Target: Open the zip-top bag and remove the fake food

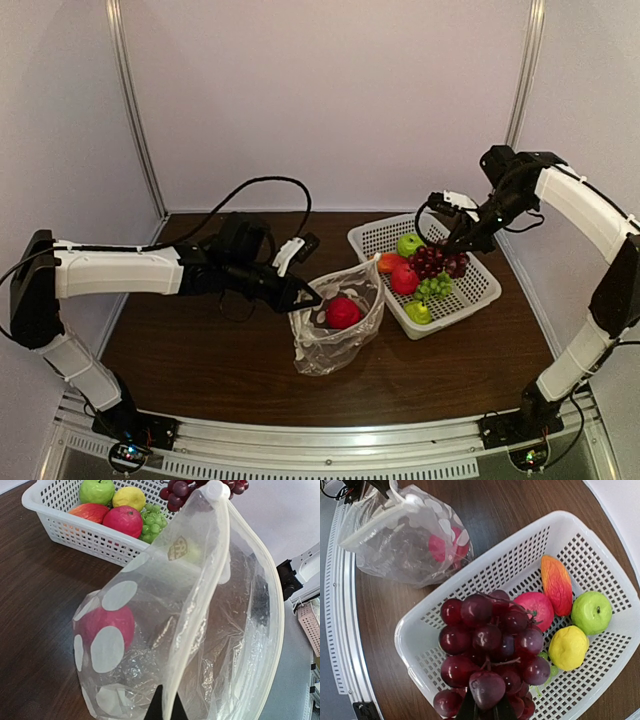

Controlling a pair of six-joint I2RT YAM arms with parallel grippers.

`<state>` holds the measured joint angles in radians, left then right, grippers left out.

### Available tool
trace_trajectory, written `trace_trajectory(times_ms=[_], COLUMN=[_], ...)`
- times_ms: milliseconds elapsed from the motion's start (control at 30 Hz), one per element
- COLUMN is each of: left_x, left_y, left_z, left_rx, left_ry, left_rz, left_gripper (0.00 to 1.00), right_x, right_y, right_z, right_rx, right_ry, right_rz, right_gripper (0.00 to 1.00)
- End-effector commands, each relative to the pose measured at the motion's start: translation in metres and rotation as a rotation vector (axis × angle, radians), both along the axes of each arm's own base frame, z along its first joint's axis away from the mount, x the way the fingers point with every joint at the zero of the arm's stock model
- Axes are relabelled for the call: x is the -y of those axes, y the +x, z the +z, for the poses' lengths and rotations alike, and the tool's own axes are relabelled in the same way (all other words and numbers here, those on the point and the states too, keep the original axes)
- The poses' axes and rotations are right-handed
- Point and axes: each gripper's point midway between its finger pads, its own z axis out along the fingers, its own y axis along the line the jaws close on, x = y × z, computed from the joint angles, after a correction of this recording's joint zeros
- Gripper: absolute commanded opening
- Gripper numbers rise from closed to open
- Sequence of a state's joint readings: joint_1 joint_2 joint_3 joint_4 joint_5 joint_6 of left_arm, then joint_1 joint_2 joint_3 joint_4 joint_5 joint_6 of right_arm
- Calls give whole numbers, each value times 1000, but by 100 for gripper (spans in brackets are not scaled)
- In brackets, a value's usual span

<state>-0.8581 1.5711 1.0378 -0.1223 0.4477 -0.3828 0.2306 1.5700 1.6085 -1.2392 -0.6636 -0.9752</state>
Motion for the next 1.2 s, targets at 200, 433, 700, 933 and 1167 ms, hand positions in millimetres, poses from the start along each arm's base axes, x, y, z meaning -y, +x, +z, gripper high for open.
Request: trace_trajectory(times_ms=[200,433,700,933,1167], left_x=[0,1,2,2,6], left_y=[4,3,3,3,3], left_z=[-9,-11,-11,-12,-5], left_rx=[6,-1,-3,-8,-8], left_ry=[13,13,10,11,-8], left_rz=[-5,-9,-11,-13,-21], left_gripper=[0,0,0,0,0], right_x=[44,56,71,73,55], right_y=[9,8,13,21,40], right_z=[-60,-87,-110,-109,-62], right_rx=[-134,-177,-174,-145,-84], right_ry=[-96,-162,-251,-258,-147], right_rz=[-23,-29,-62,-100,-194], right_gripper=[0,0,18,34,53])
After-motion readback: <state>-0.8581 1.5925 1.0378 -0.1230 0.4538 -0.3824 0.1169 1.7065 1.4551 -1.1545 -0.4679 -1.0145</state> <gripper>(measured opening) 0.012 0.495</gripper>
